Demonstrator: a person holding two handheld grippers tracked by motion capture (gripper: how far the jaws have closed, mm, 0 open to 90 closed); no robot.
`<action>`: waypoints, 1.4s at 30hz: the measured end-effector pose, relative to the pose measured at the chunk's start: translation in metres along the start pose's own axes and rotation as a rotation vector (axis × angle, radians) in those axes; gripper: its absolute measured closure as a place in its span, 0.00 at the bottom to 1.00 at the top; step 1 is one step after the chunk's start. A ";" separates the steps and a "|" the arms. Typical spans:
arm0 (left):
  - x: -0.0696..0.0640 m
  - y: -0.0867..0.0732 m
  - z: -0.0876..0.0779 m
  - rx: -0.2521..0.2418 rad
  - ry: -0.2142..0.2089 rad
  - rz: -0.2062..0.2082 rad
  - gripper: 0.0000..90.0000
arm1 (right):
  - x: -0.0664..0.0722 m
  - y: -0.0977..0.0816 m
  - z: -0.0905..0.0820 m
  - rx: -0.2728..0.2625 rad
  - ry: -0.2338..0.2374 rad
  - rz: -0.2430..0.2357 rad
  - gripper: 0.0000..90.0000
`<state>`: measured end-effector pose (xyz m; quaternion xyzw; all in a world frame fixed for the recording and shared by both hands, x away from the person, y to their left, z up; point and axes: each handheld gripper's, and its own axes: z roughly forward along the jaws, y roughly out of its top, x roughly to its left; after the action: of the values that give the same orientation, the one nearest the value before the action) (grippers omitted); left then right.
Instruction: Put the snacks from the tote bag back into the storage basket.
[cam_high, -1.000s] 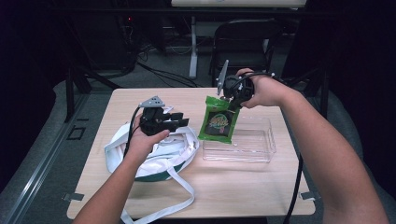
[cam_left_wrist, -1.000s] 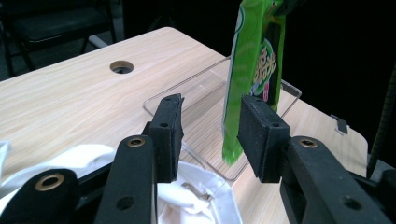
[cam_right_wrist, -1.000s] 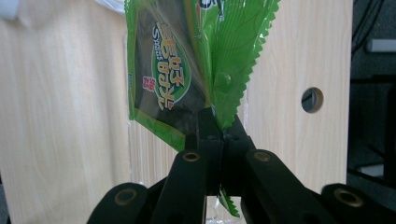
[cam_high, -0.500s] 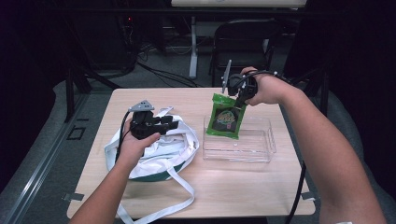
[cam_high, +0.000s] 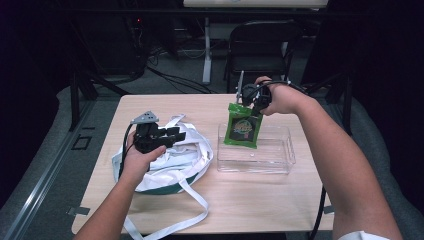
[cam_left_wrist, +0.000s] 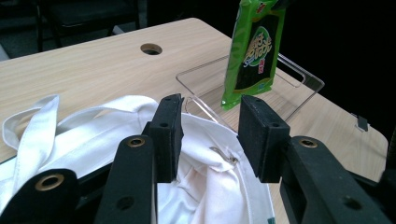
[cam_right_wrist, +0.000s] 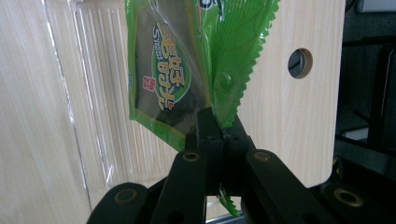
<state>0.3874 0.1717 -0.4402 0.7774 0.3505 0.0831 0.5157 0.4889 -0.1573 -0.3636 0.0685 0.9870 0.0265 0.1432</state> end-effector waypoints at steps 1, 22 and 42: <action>0.000 -0.001 -0.001 -0.001 0.000 -0.002 0.67 | -0.001 0.001 0.003 0.000 0.002 0.000 0.99; -0.001 -0.007 0.000 -0.002 0.000 -0.008 0.67 | -0.002 0.014 0.025 0.028 -0.036 -0.028 0.99; -0.003 -0.008 -0.005 -0.005 0.003 -0.007 0.68 | -0.001 0.025 0.047 0.049 -0.071 -0.069 0.99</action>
<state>0.3793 0.1756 -0.4436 0.7747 0.3540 0.0834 0.5172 0.5068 -0.1312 -0.4064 0.0390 0.9834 -0.0048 0.1772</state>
